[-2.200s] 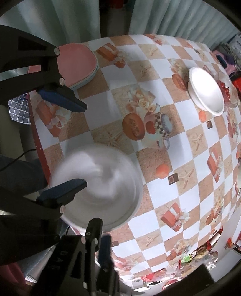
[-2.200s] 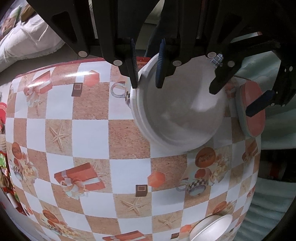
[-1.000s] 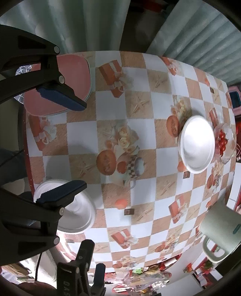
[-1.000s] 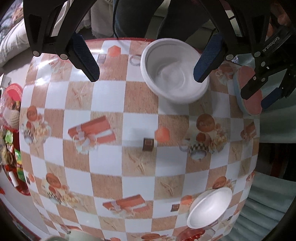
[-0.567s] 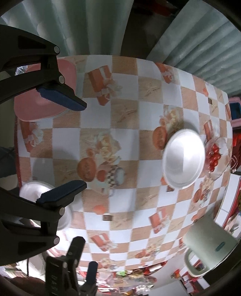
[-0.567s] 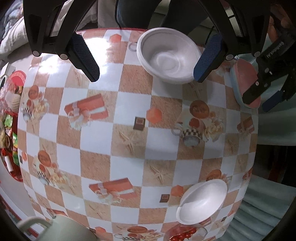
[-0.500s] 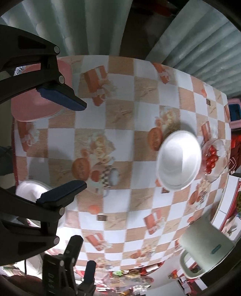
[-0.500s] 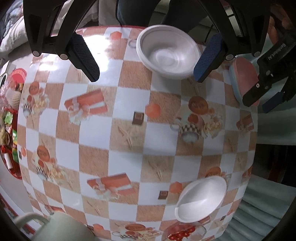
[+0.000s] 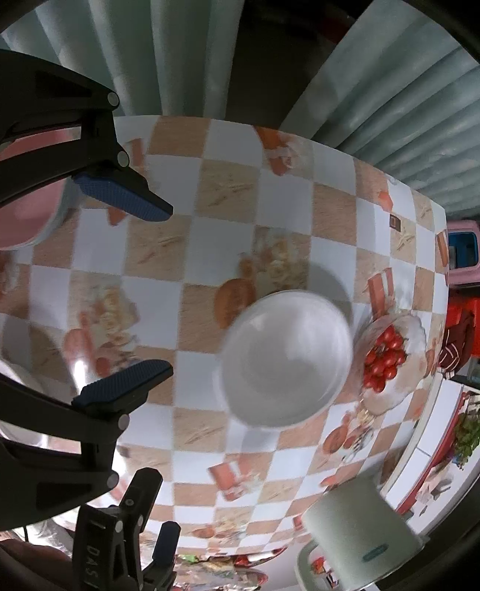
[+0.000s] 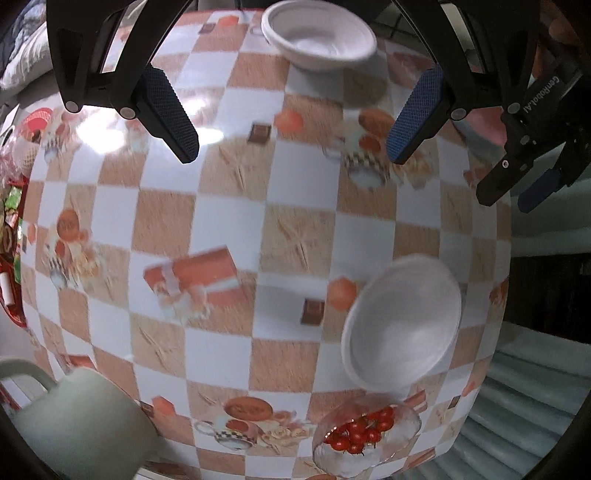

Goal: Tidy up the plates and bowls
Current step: 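Move both grippers toward the white bowl beside the tomato dish, then close both grippers on the rim of the third white bowl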

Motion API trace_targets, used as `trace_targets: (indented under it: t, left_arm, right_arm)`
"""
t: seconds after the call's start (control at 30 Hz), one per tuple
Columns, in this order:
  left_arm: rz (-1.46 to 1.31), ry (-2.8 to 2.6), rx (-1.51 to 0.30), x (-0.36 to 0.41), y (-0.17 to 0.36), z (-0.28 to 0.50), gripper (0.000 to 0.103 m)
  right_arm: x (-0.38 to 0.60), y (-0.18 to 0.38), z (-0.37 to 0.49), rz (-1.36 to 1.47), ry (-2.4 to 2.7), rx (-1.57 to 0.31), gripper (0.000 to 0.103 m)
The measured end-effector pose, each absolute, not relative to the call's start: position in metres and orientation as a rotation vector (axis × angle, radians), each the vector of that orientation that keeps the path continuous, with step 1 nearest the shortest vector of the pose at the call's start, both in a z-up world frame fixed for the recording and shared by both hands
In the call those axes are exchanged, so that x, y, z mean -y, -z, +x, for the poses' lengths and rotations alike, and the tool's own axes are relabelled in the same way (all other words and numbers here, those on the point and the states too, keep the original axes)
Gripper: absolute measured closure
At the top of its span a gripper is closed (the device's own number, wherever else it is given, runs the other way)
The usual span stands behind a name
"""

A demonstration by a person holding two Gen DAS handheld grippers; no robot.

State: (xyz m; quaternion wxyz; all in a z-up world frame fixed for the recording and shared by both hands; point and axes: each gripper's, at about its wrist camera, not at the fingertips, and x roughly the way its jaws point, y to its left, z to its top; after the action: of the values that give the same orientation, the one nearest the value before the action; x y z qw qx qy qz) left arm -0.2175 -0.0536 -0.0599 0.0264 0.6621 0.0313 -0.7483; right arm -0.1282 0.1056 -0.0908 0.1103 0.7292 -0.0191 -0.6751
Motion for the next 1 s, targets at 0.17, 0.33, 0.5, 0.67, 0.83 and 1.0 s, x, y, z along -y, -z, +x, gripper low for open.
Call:
trace_targets:
  t: [0.17,0.33,0.5,0.67,0.83,1.0]
  left_arm:
    - [2.016,2.294,-0.127,0.061,0.072,-0.243,0.023]
    - [1.995,2.296,-0.110,0.064,0.081,-0.266,0.023]
    - [2.009,2.304,-0.067,0.063,0.096,-0.286,0.023]
    - [2.016,2.306,-0.036,0.062,0.109,-0.300,0.023]
    - [2.025,2.295,-0.040,0.066,0.119,-0.310,0.023]
    - [2.059,2.270,-0.005,0.065,0.132,-0.315,0.023]
  right_arm:
    - [-0.097,0.100,-0.159,2.119,2.019,0.105,0.001]
    - [-0.090,0.105,-0.184,2.090,2.061,0.138,0.001]
    - [-0.083,0.121,-0.204,2.103,2.067,0.143,0.001]
    - [-0.073,0.134,-0.212,2.103,2.064,0.138,0.001]
    - [-0.066,0.145,-0.216,2.108,2.061,0.129,0.001]
    - [-0.060,0.150,-0.219,2.099,2.065,0.101,0.035]
